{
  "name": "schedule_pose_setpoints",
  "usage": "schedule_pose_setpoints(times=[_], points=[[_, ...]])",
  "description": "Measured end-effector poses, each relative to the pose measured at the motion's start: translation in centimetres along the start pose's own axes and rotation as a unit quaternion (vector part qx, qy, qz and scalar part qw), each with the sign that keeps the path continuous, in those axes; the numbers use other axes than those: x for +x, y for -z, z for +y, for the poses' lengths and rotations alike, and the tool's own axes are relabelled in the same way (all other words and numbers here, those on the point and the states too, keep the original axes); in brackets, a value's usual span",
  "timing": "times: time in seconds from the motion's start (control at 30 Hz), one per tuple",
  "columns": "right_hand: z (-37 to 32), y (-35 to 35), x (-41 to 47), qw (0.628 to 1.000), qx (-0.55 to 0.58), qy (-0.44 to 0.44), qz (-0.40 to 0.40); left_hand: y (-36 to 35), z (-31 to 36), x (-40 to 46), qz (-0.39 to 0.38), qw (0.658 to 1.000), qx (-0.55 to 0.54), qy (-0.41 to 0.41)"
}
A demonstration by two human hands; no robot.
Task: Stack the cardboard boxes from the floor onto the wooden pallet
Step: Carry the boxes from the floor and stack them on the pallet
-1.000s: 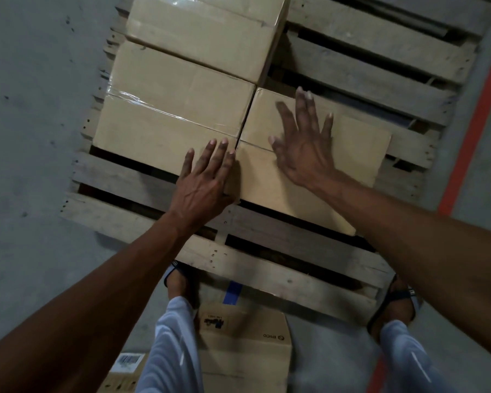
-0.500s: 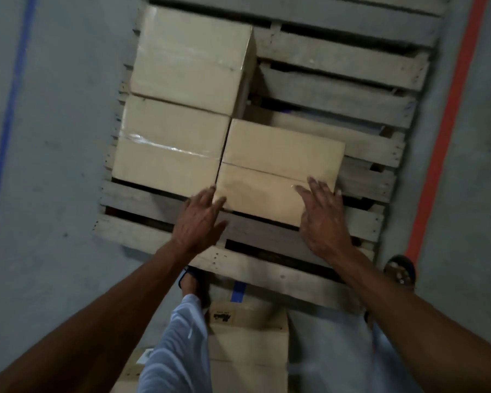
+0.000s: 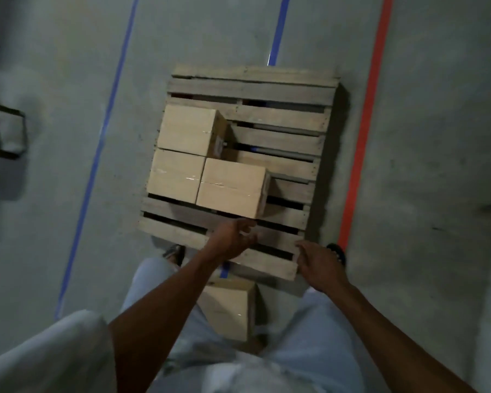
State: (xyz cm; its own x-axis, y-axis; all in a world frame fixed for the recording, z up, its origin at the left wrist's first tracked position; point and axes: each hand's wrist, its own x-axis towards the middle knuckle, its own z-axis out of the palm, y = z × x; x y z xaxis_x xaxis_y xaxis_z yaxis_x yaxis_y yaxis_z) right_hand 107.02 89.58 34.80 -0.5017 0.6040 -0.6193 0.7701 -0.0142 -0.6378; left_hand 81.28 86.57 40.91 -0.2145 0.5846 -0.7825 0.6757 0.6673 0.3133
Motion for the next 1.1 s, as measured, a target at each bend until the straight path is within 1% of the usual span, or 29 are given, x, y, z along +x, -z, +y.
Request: schedule_pose_setpoints(times=[0.1,0.2,0.27,0.43,0.57,0.63,0.7,0.83,0.97,1.03,1.1], points=[[1.1,5.4,-2.8,0.998,-0.063,-0.001,-0.014,-2.1,4.2,-2.0,0.012,0.998,-0.055,-0.036],[1.6,8.9,-4.7,0.995,-0.104,-0.012,-0.003,-2.4,6.1,-3.6,0.051,0.992,-0.113,-0.036],[1.1,9.9,-5.1,0.992,-0.127,0.004,-0.002,-2.3,6.2,-4.9,0.071,0.987,-0.146,-0.011],[-3.8,9.7,-4.5,0.987,-0.144,0.053,-0.043,-2.9,2.6,-7.6,0.122,0.966,-0.222,0.048],[-7.2,6.4,-3.0,0.971,-0.187,0.112,-0.096,-5.5,-2.8,-10.0,0.139,0.929,-0.315,0.134],[-8.7,3.8,-2.3,0.957,-0.225,0.124,-0.134,-8.0,-6.4,-11.3,0.154,0.900,-0.376,0.159],[-9.6,0.6,-1.9,0.938,-0.272,0.131,-0.173,-11.2,-10.4,-12.9,0.178,0.862,-0.433,0.196],[-11.0,-7.0,-1.6,0.896,-0.341,0.136,-0.249,-20.4,-19.5,-15.7,0.202,0.783,-0.525,0.266],[-10.4,-15.6,-1.2,0.881,-0.355,0.109,-0.292,-30.8,-27.6,-17.6,0.188,0.715,-0.588,0.327],[-9.1,-21.1,-0.3,0.877,-0.364,0.087,-0.301,-34.3,-30.8,-18.1,0.179,0.655,-0.633,0.371],[-8.6,-25.3,0.6,0.868,-0.375,0.080,-0.316,-36.5,-33.1,-17.7,0.188,0.609,-0.659,0.399]])
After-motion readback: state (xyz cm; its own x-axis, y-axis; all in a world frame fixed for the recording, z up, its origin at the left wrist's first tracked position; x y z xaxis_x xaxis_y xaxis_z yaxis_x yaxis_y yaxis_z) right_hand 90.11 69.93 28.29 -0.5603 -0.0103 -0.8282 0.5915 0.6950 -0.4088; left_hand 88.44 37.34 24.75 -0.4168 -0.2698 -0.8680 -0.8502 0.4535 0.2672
